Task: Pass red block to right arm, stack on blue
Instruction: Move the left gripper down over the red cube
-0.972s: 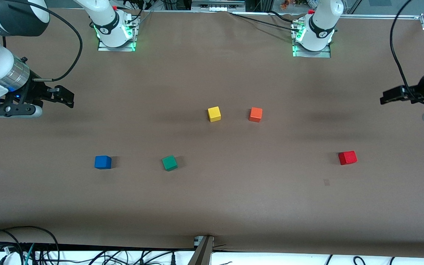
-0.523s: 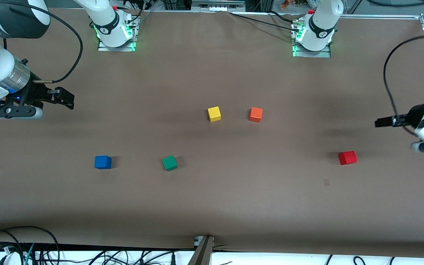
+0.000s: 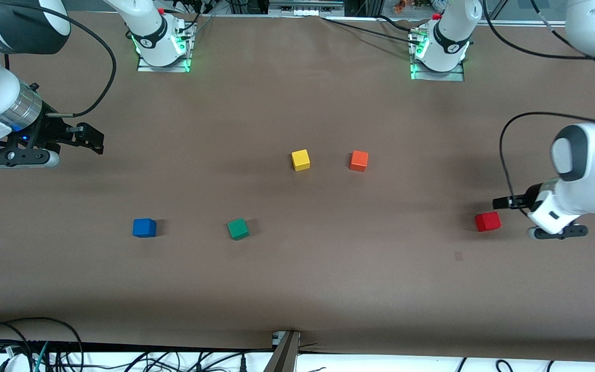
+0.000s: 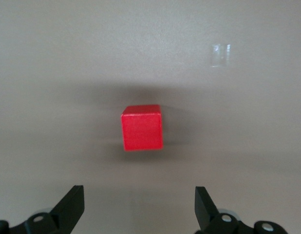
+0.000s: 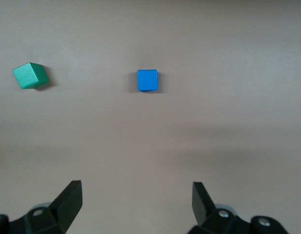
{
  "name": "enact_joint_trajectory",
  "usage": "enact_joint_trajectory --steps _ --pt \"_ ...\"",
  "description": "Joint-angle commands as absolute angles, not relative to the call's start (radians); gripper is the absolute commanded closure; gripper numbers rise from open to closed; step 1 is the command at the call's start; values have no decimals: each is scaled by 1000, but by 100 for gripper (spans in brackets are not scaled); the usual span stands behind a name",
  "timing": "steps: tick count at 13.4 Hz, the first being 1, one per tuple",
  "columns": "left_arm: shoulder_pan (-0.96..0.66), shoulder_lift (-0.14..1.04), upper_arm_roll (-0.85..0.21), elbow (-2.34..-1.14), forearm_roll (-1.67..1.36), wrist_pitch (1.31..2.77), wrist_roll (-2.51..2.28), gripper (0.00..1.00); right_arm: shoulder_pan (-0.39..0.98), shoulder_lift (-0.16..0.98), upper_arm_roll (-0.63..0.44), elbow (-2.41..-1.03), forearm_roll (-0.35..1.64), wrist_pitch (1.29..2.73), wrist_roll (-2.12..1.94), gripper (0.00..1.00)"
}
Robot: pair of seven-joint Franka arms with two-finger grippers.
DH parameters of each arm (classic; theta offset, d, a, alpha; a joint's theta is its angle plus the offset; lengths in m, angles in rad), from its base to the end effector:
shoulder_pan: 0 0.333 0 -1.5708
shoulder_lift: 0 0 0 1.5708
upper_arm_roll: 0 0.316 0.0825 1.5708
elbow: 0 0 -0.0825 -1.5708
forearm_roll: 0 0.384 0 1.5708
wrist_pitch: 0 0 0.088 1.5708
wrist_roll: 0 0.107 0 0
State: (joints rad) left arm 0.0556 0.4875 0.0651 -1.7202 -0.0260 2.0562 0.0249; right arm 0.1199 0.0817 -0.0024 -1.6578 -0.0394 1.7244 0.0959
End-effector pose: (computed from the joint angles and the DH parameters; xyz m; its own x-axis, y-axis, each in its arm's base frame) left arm 0.6454 0.0732 0.2930 0.9833 0.1035 -0.1499 0.1038 -0.9946 -0.0058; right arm 0.5832 0.0652 0.5498 0.9996 0.0277 -0.0114 0.0281 -0.9988 0.0403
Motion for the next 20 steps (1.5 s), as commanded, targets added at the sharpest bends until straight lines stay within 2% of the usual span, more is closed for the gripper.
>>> enact_joint_trajectory --steps 1,6,15,16,18,20 --pt "60 509 63 -1766 -26 2147 40 0 115 86 2 -1641 -55 1724 98 0" --pt "68 583 63 -1808 -29 2327 38 0 118 86 2 -1640 -54 1724 100 0" --pt "63 612 63 -1790 -69 2367 26 0 117 86 2 -1640 -54 1729 100 0" --pt "63 614 63 -1790 -69 2367 26 7 117 86 2 -1640 -54 1730 100 0" --pt "63 612 64 -1789 -69 2367 29 45 117 86 2 -1641 -54 1729 100 0" --pt "66 612 64 -1789 -66 2367 40 74 115 86 2 -1641 -54 1729 100 0"
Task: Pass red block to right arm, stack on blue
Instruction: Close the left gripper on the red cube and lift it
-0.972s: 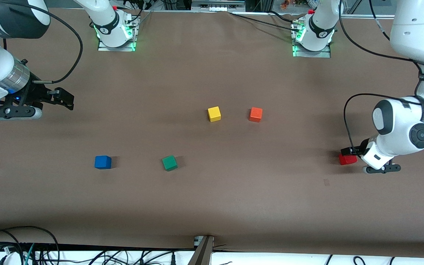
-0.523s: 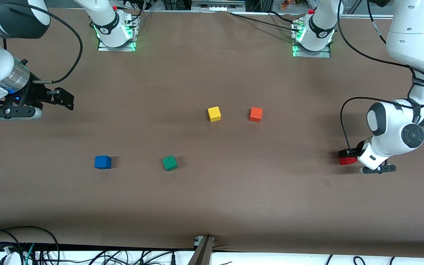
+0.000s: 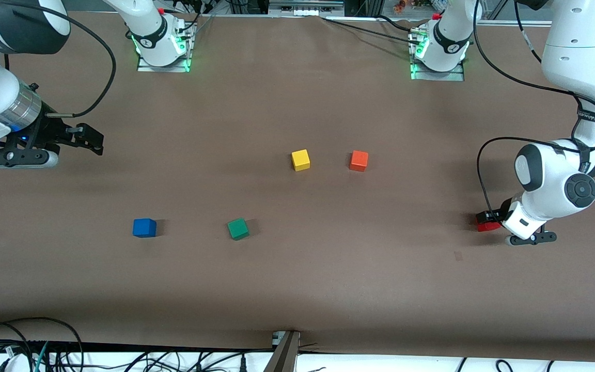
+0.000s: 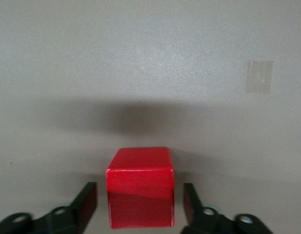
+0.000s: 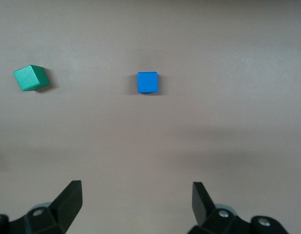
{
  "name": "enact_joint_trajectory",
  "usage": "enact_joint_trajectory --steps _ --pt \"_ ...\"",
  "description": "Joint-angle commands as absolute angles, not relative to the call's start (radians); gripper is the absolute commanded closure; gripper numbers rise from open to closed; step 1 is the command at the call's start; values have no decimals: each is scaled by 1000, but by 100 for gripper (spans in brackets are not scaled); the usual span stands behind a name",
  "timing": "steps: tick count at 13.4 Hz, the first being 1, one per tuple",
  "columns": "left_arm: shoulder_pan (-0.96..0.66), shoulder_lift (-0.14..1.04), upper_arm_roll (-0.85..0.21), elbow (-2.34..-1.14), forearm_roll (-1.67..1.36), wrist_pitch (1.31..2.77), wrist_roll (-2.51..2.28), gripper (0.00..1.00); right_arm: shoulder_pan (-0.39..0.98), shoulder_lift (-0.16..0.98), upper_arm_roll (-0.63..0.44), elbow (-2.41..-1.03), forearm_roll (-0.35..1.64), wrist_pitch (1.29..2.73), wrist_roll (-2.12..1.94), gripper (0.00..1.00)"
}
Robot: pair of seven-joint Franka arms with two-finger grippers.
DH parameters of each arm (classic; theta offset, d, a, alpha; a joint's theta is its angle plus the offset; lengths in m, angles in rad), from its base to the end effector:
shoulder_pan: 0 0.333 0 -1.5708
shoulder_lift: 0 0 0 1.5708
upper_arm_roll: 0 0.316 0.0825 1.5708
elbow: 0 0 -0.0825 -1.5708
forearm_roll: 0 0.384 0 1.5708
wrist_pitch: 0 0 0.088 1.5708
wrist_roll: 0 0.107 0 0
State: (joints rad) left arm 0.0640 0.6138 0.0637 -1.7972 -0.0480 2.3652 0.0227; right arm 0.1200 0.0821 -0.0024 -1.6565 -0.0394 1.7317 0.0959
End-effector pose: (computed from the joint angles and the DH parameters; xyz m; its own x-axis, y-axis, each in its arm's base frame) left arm 0.6454 0.0795 0.2026 0.9907 0.1288 -0.0442 0.1288 -0.9917 -0.0036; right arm 0.5842 0.0654 0.5508 0.9996 0.0281 -0.0033 0.0282 -0.9988 0.0395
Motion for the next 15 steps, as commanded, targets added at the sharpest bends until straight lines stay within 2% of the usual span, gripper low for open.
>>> enact_joint_trajectory --steps 1,2,4,9,15 --pt "64 609 64 -1789 -63 2365 40 89 115 86 2 -1641 -54 1729 100 0" --pt "64 601 63 -1787 -60 2362 38 100 115 86 2 -1641 -54 1729 100 0" --pt "51 575 60 -1738 -54 2300 35 100 115 86 2 -1640 -54 1730 100 0" --pt "54 565 -43 -1450 -67 2005 324 100 115 86 2 -1640 -54 1730 98 0" --pt "66 541 -296 -1364 -282 1991 760 100 115 86 2 -1640 -55 1730 97 0"
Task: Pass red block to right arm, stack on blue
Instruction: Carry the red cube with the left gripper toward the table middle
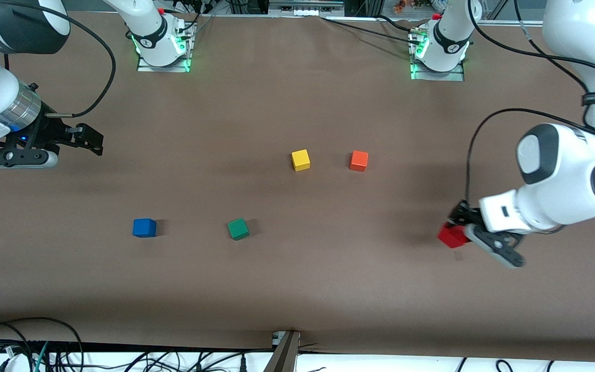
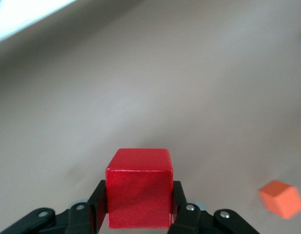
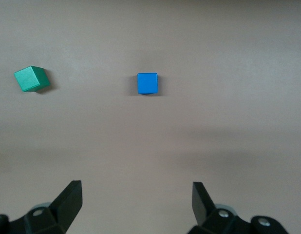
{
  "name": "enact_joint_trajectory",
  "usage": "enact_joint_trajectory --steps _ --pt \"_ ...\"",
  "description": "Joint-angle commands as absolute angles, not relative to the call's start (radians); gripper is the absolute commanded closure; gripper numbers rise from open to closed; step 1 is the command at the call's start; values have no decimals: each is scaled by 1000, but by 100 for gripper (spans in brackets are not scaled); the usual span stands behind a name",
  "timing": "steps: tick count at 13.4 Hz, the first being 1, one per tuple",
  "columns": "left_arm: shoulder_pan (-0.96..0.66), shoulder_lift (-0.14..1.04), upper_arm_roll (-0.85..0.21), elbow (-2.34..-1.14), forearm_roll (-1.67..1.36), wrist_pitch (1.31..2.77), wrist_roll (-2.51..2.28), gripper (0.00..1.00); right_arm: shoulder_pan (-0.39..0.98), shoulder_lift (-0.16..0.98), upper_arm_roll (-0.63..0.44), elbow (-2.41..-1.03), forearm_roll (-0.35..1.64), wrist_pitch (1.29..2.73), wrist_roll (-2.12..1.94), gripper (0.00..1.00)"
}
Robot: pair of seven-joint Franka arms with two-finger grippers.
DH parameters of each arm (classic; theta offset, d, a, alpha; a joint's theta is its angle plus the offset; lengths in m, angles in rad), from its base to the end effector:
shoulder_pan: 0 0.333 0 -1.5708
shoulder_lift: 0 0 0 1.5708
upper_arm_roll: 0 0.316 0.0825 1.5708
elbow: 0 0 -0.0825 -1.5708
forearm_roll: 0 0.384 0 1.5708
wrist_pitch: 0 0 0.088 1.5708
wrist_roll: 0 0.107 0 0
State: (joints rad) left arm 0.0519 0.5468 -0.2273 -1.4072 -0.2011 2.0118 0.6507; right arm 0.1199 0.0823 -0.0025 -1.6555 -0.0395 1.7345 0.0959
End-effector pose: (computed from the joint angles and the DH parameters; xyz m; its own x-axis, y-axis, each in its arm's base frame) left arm 0.7077 -0.1059 0.4015 0.7549 -0.6172 0.2219 -0.6550 -0.7265 0.2076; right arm 0.5846 0.0654 0.5515 0.9996 0.0280 0.0003 0.0280 -0.9988 0.0393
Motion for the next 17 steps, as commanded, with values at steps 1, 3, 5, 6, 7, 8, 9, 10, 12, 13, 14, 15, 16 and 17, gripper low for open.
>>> enact_joint_trajectory --steps 1,3,5,6,7,8,9,10,12,13,14,15,16,17 --pt "66 541 -323 -1361 -349 1991 778 100 114 86 2 -1640 -55 1730 97 0" --pt "67 540 -409 -1350 -470 2000 790 100 114 86 2 -1640 -55 1732 97 0" --pt "35 558 -448 -1281 -505 2011 788 100 114 86 2 -1640 -55 1732 95 0" --pt "11 566 -456 -1281 -537 2046 788 100 114 86 2 -1640 -55 1733 95 0" --pt "2 566 -457 -1282 -607 2081 788 100 114 86 2 -1640 -55 1736 95 0" --pt "-15 568 -460 -1284 -665 2088 790 100 114 86 2 -1640 -55 1736 95 0" --pt "-29 568 -460 -1285 -701 2091 790 100 114 86 2 -1640 -55 1736 97 0" --pt "-46 568 -462 -1284 -722 2092 790 100 114 86 2 -1640 -55 1738 95 0" --pt "-70 578 -462 -1285 -794 2106 801 100 114 86 2 -1640 -55 1738 97 0" --pt "-90 586 -462 -1284 -849 2109 834 100 114 86 2 -1640 -55 1736 97 0" --pt "-107 589 -462 -1285 -911 2132 879 100 114 86 2 -1640 -57 1738 95 0" --pt "-121 589 -462 -1292 -964 2178 908 100 114 86 2 -1640 -55 1738 95 0" --pt "-138 589 -462 -1296 -1009 2204 923 100 114 86 2 -1640 -55 1738 95 0" --pt "-156 592 -462 -1295 -1040 2229 930 100 114 86 2 -1640 -55 1738 97 0"
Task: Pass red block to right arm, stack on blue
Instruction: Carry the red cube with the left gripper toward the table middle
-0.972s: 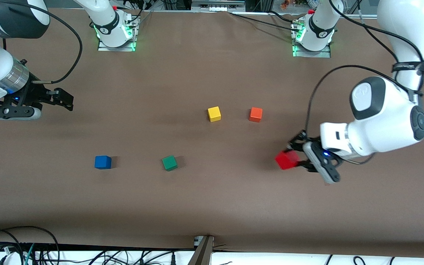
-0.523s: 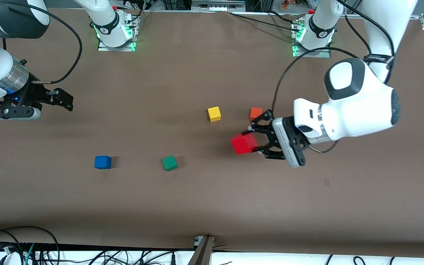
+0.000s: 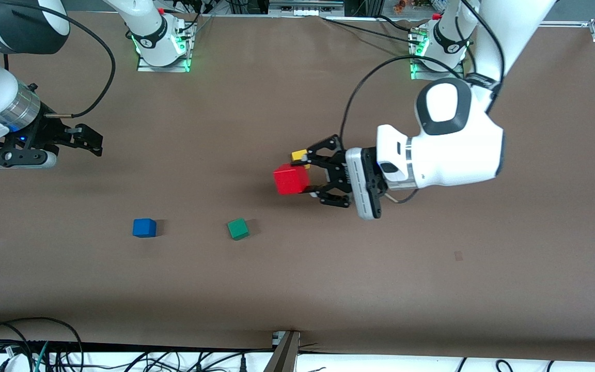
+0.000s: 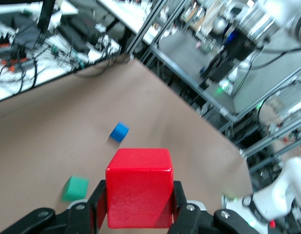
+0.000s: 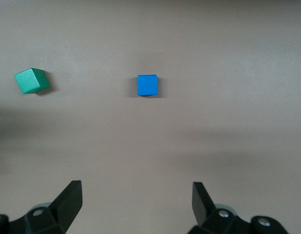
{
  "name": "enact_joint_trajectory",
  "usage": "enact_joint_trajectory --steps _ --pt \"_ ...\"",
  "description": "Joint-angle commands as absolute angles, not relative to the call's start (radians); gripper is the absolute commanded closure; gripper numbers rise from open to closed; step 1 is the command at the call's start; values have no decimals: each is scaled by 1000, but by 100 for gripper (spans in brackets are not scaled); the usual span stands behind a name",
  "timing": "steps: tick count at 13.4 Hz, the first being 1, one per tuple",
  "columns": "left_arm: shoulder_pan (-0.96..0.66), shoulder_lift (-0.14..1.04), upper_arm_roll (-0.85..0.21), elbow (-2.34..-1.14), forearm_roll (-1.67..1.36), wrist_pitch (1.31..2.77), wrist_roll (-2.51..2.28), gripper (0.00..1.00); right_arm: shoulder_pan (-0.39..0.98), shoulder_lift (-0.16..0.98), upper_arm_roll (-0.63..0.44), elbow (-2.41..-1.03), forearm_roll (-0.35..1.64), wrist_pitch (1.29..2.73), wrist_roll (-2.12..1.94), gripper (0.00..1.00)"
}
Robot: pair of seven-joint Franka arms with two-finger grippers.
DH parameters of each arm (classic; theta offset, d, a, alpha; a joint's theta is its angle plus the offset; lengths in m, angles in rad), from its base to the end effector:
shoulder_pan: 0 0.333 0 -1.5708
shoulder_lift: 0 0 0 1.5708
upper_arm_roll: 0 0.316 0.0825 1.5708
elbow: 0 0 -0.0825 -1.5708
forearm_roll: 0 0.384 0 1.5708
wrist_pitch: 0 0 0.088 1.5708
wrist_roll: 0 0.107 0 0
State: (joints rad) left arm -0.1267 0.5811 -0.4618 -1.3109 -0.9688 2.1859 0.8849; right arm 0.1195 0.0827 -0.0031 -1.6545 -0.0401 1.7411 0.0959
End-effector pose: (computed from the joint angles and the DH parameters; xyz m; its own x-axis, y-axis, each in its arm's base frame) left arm 0.6513 -0.3648 0.4870 0.6449 -0.3328 0.6880 -0.7639 -0.2531 0.5936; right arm 0.5855 0.0649 0.5523 0.9996 0.0274 0.0076 0.0271 -0.9989 0.0392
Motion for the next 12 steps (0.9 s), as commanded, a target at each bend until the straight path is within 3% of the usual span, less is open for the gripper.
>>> enact_joint_trajectory --steps 1,12 --pt "-170 601 -463 -1293 -1063 2270 933 100 114 86 2 -1640 -55 1736 97 0" --pt "-210 666 -462 -1284 -1203 2352 1074 100 118 86 2 -1626 -57 1740 98 0"
